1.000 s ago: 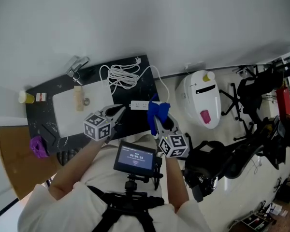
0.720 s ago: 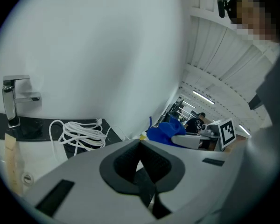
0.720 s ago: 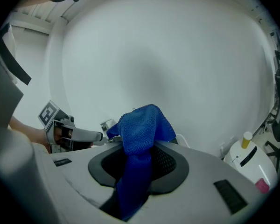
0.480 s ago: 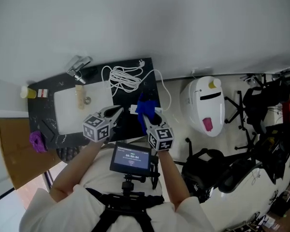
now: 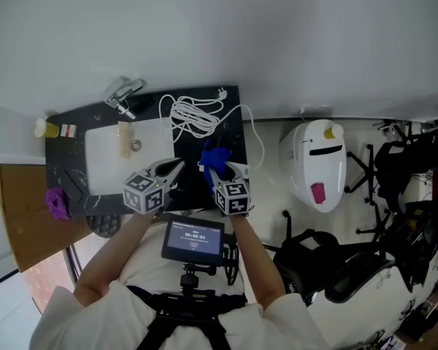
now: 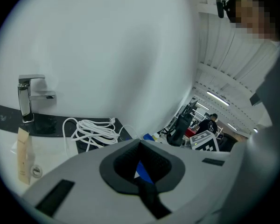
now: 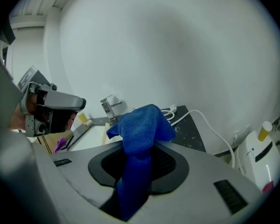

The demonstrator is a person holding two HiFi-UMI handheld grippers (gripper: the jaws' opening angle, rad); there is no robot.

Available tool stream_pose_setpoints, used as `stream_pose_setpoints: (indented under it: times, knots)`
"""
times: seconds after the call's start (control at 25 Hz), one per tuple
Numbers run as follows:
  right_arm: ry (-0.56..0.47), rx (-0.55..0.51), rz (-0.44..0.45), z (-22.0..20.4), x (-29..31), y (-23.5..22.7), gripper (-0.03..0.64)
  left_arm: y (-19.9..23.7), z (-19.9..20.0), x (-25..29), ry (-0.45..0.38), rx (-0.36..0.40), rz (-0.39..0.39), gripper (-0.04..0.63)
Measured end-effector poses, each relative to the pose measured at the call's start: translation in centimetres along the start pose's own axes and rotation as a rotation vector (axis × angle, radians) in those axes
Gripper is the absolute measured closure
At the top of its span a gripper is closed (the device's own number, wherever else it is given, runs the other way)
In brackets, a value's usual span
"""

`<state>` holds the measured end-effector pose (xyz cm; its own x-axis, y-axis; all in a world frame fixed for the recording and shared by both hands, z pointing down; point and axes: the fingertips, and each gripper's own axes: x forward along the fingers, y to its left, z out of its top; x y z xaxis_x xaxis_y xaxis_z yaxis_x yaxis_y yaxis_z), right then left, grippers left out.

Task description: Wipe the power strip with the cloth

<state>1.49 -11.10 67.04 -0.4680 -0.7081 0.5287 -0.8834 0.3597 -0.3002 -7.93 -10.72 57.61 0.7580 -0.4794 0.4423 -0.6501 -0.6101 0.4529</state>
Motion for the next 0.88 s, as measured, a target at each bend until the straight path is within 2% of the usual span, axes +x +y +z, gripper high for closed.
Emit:
stream_pose_setpoints:
  times: [0.44,0.88]
  knots:
    - [0.096,-0.008,0.003,-4.1,4.1,-0.1,0.512,0.4,-1.2,-0.6,0.024,0.006,0.011,0.595]
    - [0.155,-0.011,0.013,-5.4,6.0,-0.1,0.511,0.5,-1.3,-0.5,0.038,0.007,0.002,0.595]
